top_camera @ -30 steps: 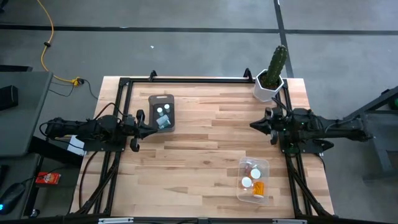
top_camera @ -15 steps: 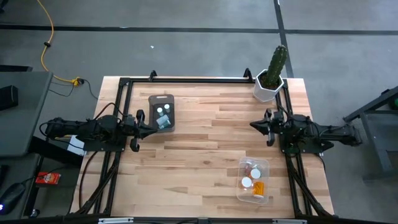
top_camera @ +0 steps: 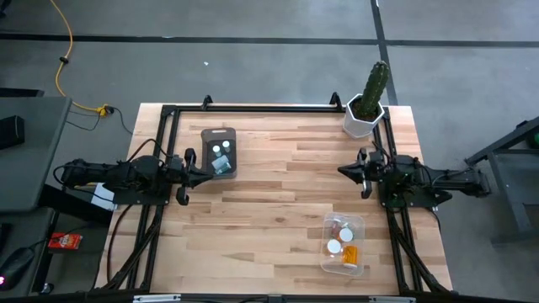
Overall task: Pick and place medicine bottles into bin by pill shape (circle, oval)
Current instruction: Return to Home Position
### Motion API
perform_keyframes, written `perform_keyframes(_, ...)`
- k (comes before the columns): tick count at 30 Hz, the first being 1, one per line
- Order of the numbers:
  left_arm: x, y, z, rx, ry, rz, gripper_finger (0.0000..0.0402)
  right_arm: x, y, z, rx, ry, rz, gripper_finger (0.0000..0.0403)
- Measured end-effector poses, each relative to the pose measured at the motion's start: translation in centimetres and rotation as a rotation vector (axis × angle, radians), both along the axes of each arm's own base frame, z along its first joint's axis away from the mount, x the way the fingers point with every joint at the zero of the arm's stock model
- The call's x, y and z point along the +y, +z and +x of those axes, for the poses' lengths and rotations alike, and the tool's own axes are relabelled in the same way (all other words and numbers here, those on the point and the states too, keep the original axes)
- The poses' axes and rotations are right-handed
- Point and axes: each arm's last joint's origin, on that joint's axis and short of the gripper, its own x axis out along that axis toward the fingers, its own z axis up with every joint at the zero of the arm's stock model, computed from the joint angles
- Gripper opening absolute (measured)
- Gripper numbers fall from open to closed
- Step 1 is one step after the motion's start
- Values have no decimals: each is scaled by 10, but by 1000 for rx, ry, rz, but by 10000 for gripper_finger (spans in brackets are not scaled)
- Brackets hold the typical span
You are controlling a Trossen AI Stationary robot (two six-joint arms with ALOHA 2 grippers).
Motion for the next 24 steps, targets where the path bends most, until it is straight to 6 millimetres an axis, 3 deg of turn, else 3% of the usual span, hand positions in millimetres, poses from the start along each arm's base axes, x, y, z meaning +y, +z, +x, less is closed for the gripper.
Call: perform_keyframes(24,0,0,0,0,0,0,3,0,0,0,-6,1,78,0)
